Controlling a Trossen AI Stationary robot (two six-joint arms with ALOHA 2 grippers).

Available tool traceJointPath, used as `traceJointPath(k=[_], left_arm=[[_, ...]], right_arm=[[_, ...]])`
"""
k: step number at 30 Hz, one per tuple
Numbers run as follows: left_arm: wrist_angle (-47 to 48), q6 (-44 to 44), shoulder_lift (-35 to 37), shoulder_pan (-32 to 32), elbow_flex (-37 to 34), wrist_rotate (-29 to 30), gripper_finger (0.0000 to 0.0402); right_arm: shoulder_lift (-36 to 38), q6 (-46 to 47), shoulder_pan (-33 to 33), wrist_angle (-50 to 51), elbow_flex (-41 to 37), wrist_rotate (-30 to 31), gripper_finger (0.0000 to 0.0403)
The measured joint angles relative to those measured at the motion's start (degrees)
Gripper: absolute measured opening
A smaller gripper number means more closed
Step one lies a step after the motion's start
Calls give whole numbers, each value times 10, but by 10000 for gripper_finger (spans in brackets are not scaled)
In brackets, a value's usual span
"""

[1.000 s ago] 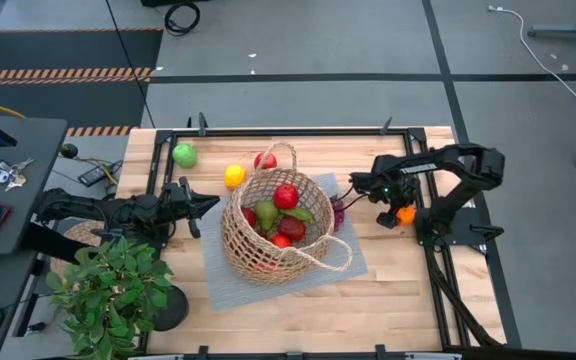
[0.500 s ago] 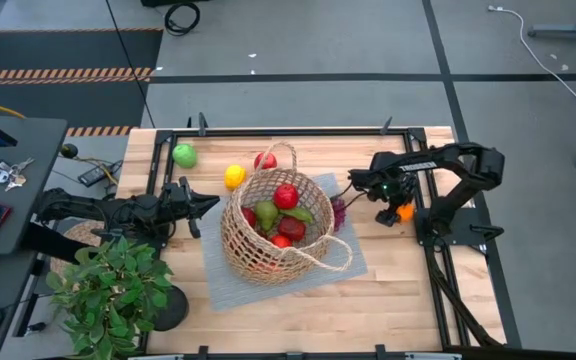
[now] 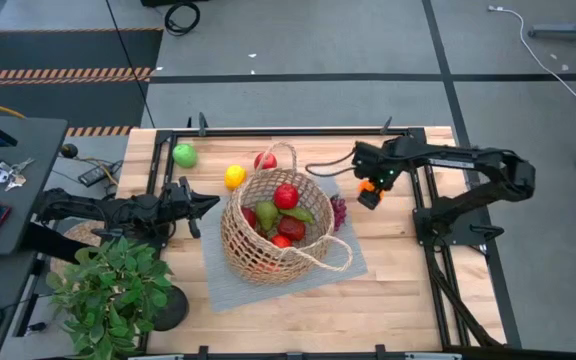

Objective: Build produce basket
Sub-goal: Put the orange into the basket

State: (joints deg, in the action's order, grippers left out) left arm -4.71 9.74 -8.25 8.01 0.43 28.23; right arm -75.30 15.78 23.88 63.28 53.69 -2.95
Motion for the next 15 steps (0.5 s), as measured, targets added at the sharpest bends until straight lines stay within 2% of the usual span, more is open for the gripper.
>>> traceJointPath(k=[5,9,15], left_arm=[[0,0,0,0,0,0,40],[0,0,0,0,0,0,37],[0,0,0,0,0,0,33]], right_arm=[[58,-30,1,-91,0,-39,321],[112,-61,4,-160,0,-93,322],[175,-102,6,-273,0,-260,322]])
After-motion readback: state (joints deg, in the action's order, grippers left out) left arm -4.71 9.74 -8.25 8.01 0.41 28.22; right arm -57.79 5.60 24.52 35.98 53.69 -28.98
